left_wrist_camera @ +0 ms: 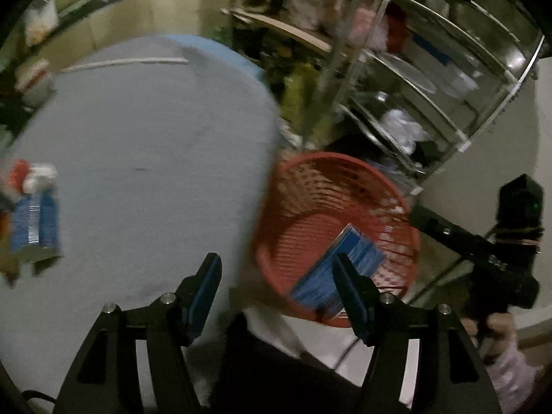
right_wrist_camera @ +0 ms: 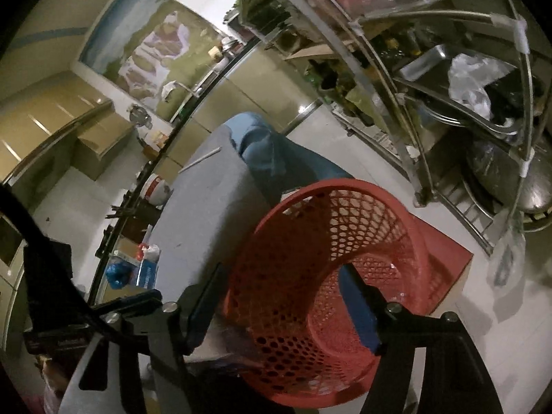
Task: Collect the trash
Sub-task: 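Carry both items to the red basket and open both grippers to drop them, then move both tools back over the table toward the trash pile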
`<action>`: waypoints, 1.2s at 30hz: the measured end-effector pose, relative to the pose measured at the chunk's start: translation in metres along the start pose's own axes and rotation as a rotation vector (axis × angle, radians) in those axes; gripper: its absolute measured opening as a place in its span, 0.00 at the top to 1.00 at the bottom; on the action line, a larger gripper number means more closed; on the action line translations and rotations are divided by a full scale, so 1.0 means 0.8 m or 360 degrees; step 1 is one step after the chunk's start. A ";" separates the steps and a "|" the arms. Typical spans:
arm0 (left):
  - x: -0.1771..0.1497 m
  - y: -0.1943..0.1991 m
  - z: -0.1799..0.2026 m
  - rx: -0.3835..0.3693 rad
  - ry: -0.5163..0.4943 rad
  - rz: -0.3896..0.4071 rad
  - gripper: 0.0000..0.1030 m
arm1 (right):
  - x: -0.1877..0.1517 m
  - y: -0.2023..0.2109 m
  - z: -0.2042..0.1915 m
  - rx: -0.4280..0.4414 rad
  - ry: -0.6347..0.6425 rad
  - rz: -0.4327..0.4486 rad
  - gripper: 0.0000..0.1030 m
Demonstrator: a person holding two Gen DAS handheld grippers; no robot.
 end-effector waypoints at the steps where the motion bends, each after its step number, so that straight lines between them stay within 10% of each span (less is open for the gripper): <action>1: -0.001 0.007 -0.009 0.0048 0.0006 0.0019 0.34 | -0.002 -0.003 -0.005 0.0002 0.0024 -0.0006 0.30; 14: -0.056 0.086 -0.136 0.0385 0.0252 0.0217 0.33 | -0.008 -0.010 -0.070 -0.0011 0.0198 0.0040 0.30; 36: -0.225 0.155 -0.332 0.0732 0.0863 0.0204 0.32 | -0.144 -0.132 -0.268 0.0142 0.0687 -0.0382 0.30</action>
Point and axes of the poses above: each gripper's, at about its wrist camera, not at the fingertips, and y roughly against the way its jaws point, z to its right, x to its top, the point moved 9 cm from there along -y, roughly the way its jaws point, and after that the axes turned 9 degrees about -y, right-handed, at the moved point
